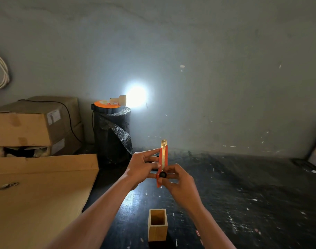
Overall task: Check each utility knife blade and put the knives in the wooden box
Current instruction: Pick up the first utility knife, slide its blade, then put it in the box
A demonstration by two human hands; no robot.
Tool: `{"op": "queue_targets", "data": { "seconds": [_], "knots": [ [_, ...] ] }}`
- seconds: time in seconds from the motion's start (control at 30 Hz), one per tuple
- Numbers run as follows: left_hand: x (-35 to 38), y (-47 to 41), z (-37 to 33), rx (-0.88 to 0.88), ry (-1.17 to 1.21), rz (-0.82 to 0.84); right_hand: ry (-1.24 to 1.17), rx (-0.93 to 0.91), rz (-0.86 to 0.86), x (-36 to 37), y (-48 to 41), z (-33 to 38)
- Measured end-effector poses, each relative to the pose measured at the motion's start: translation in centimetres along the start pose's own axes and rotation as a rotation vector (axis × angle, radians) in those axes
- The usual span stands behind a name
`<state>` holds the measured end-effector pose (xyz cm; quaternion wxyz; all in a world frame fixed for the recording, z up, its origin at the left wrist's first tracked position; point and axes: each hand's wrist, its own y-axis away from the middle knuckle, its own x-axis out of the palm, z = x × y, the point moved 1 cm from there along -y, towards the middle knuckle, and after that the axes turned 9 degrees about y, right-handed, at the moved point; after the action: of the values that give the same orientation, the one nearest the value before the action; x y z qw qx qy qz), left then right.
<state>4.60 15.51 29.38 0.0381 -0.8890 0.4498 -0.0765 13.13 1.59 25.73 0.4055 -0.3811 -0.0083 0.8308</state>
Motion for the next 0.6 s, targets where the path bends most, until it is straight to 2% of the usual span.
{"op": "queue_targets", "data": {
  "seconds": [0.43,0.6],
  "knots": [
    [0.21,-0.01,-0.25,0.004,-0.011,0.008,-0.075,-0.006,0.021,0.05,-0.16,-0.63],
    [0.60,-0.02,-0.22,0.000,-0.015,0.012,-0.106,0.036,-0.020,0.22,-0.47,-0.81]
  ]
}}
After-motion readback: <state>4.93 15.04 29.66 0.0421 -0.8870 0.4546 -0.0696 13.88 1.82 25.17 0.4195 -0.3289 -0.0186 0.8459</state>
